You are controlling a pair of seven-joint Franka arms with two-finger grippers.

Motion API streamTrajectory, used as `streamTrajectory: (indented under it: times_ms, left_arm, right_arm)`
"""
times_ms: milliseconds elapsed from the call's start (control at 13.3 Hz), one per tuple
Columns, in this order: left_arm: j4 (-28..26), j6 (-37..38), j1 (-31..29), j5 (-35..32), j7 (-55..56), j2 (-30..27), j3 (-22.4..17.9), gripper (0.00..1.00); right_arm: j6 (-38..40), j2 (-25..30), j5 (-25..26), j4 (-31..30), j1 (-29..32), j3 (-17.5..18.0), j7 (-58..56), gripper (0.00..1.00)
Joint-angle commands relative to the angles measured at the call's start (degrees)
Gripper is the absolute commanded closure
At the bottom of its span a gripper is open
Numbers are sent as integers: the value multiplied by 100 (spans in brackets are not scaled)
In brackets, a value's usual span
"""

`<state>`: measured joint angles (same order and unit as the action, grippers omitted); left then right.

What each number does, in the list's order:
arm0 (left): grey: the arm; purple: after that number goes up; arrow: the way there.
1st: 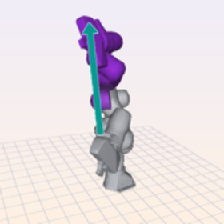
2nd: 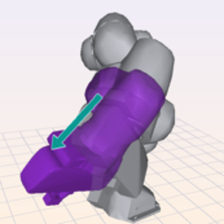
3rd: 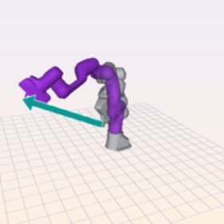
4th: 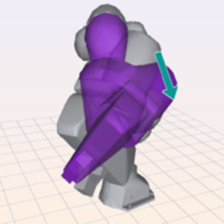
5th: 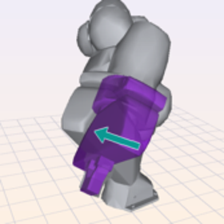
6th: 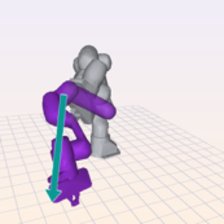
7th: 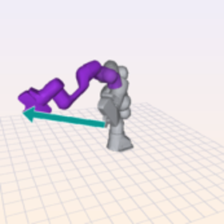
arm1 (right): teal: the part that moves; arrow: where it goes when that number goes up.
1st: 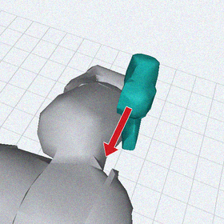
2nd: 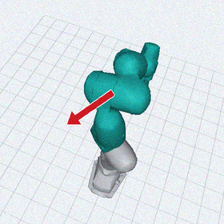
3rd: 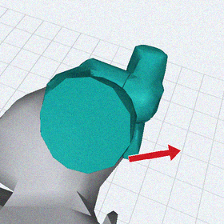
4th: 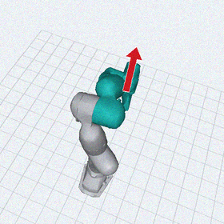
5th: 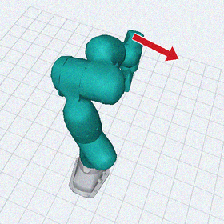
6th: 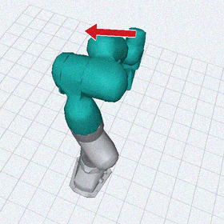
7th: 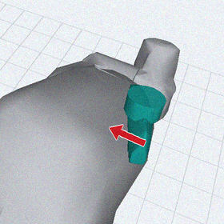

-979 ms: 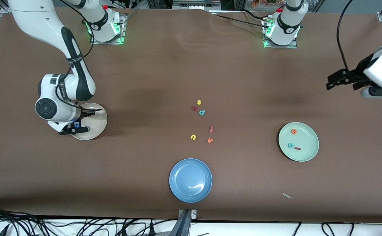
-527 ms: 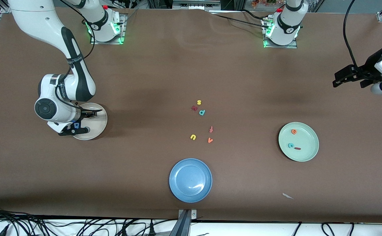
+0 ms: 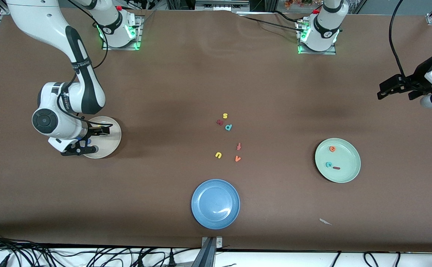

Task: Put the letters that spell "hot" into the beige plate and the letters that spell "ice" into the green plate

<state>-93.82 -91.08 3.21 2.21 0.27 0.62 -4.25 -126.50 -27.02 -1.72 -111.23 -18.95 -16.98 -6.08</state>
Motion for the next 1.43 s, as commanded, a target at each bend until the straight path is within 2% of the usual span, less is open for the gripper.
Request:
streamTrajectory:
  times_ms: [0,377,603,1055,1356]
  left_arm:
    - [153,134,-31,-115,-123,17,20,0]
    - [153,91,-23,-115,-159,61,12,0]
    - [153,82,4,-107,-159,69,20,0]
    - [153,73,39,-115,-159,69,20,0]
    - [153,82,39,-115,-159,69,20,0]
  right_arm:
    - [64,180,-91,-30,5,2,-42,0]
    - [64,329,-100,5,5,2,-33,0]
    - [160,417,-100,294,-3,-85,45,0]
    - [1704,961,-170,1470,5,-350,580,1]
    - [2970,1059,-153,2709,-3,-359,775,1]
